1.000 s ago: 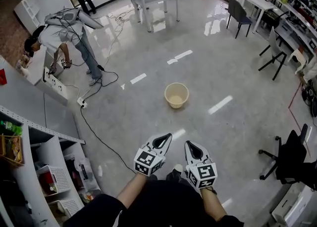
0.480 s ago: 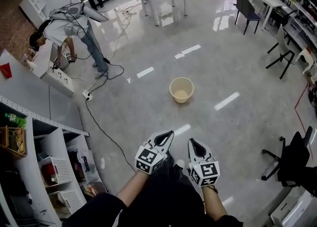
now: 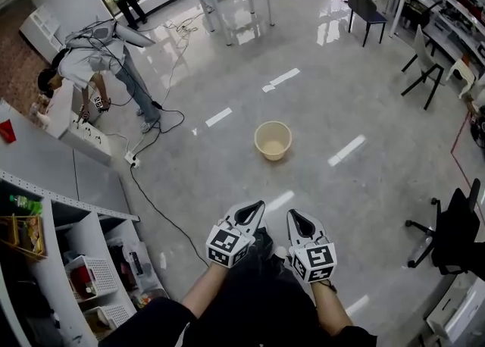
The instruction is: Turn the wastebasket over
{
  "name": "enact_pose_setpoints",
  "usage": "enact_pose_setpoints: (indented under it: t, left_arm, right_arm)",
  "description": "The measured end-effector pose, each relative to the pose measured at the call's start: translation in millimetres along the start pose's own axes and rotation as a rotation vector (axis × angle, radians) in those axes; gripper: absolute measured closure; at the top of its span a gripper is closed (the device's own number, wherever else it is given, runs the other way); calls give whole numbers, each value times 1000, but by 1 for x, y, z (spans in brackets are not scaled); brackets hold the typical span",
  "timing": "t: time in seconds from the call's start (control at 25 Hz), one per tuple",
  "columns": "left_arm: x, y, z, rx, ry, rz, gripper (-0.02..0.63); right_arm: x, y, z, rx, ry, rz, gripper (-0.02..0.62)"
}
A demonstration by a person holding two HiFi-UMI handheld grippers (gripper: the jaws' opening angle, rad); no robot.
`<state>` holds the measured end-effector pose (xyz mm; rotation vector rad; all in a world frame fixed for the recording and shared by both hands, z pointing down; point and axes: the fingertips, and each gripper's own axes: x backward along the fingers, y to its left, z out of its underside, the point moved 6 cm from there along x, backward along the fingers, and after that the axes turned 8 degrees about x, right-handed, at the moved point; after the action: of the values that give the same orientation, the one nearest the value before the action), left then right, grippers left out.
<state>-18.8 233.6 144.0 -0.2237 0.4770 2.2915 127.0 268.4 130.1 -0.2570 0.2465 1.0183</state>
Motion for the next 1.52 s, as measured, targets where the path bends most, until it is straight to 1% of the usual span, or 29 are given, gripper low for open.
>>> enact_pose_setpoints:
  t: [0.28,0.44,0.6,0.88,1.04,1.24,1.52]
  left_arm:
    - [-18,4,1,21,17,21,600]
    - [-31,15,1,32,20,27,600]
    - [-44,39,-6,40,22,24,600]
    - [-82,84,-26,52,21,40,600]
    - [-101,112,-44,41,17,48,600]
    - [-123,147,-57,25,17,76,600]
    - [-141,185,-62,17,31,115,600]
  right_arm:
    - [-9,-11,4,-14,23,15,583]
    - [-24,-18,3,-13,43,14,583]
    - [-50,-27,-7,-12,53,11,583]
    - [-105,-48,-33,31,84,10,583]
    - [-135,-59,-45,35,94,29,583]
    - [-171,-72,-60,43,105,50,583]
    - [-211,-77,-66,51,123,82,583]
